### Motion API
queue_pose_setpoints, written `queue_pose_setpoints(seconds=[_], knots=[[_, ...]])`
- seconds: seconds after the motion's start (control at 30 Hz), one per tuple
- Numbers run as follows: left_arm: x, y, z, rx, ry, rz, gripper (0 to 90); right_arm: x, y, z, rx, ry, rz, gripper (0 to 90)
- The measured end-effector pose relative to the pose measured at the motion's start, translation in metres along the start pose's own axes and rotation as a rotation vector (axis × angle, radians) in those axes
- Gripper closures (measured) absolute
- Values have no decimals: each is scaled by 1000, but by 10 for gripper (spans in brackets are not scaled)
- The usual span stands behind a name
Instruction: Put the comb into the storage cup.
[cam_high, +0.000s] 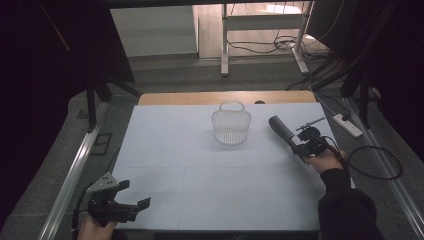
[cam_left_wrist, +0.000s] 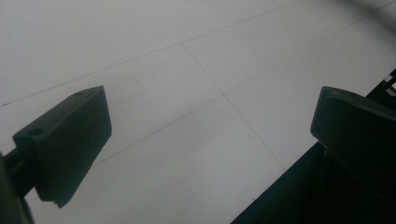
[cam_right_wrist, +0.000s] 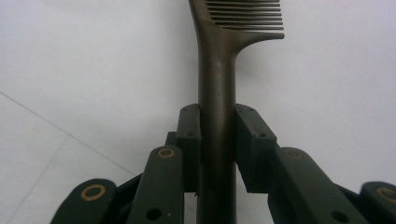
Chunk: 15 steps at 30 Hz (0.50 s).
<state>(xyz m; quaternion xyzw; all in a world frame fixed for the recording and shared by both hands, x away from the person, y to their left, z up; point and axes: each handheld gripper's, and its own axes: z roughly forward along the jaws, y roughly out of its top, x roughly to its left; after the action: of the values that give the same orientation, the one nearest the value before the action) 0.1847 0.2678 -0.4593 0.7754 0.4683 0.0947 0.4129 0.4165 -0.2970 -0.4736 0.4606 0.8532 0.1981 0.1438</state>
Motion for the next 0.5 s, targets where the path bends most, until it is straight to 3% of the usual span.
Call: queue_pose_setpoints(seconds=[0.3, 0.5], knots=[[-3, 9, 4, 4, 11, 35, 0, 8, -3, -16, -72, 1, -13, 723], [-4, 16, 11, 18, -18, 77, 0, 13, -8, -28, -119, 10, -20, 723]])
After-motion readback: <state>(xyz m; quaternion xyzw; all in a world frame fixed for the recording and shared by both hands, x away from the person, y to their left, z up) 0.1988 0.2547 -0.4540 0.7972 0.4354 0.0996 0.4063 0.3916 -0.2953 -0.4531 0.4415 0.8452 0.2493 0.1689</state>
